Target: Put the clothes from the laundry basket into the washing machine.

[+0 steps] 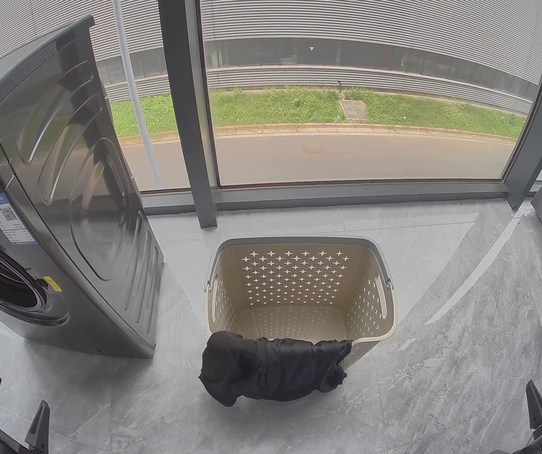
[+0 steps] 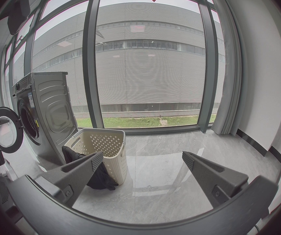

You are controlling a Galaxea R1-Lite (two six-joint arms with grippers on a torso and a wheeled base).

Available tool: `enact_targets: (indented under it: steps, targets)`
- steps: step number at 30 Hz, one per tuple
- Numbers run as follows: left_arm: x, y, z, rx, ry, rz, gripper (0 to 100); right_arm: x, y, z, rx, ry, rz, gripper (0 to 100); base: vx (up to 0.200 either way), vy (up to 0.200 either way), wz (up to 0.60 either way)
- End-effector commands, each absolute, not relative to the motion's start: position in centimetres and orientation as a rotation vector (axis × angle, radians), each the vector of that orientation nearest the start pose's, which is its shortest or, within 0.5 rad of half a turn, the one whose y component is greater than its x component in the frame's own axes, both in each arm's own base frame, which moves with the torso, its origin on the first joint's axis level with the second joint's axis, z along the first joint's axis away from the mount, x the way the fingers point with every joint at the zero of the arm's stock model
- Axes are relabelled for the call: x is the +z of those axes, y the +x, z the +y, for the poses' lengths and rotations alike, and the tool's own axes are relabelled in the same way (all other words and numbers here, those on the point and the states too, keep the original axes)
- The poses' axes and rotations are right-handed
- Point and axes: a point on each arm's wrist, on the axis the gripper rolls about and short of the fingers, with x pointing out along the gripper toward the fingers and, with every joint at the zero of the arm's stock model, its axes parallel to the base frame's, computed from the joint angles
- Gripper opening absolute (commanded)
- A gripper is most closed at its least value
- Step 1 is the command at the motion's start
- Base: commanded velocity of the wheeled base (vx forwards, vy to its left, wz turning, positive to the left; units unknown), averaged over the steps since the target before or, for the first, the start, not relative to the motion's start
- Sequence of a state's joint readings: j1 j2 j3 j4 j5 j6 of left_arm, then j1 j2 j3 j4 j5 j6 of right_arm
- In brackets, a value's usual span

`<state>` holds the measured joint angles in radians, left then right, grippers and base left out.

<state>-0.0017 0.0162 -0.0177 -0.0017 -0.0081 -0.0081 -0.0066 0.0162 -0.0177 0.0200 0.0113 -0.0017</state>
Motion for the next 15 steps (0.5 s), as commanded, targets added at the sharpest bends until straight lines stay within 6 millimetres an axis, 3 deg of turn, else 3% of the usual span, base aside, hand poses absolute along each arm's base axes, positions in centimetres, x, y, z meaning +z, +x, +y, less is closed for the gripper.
enact_targets:
  steps: [1, 3, 15]
  targets:
    - [7.57, -2.26, -0.02, -0.011, -0.008, 0.002, 100, 7.63, -2.26, 0.04, 0.006, -0.006, 0.023, 100, 0.0, 0.0, 0.0]
    - [7.57, -2.26, -0.02, -0.011, -0.008, 0.002, 100, 7.63, -2.26, 0.04, 0.006, -0.006, 0.023, 100, 0.0, 0.0, 0.0]
    - [7.57, -2.27, -0.01, -0.009, -0.005, 0.0, 100, 7.58, -2.26, 0.04, 0.006, -0.006, 0.023, 100, 0.0, 0.2, 0.0]
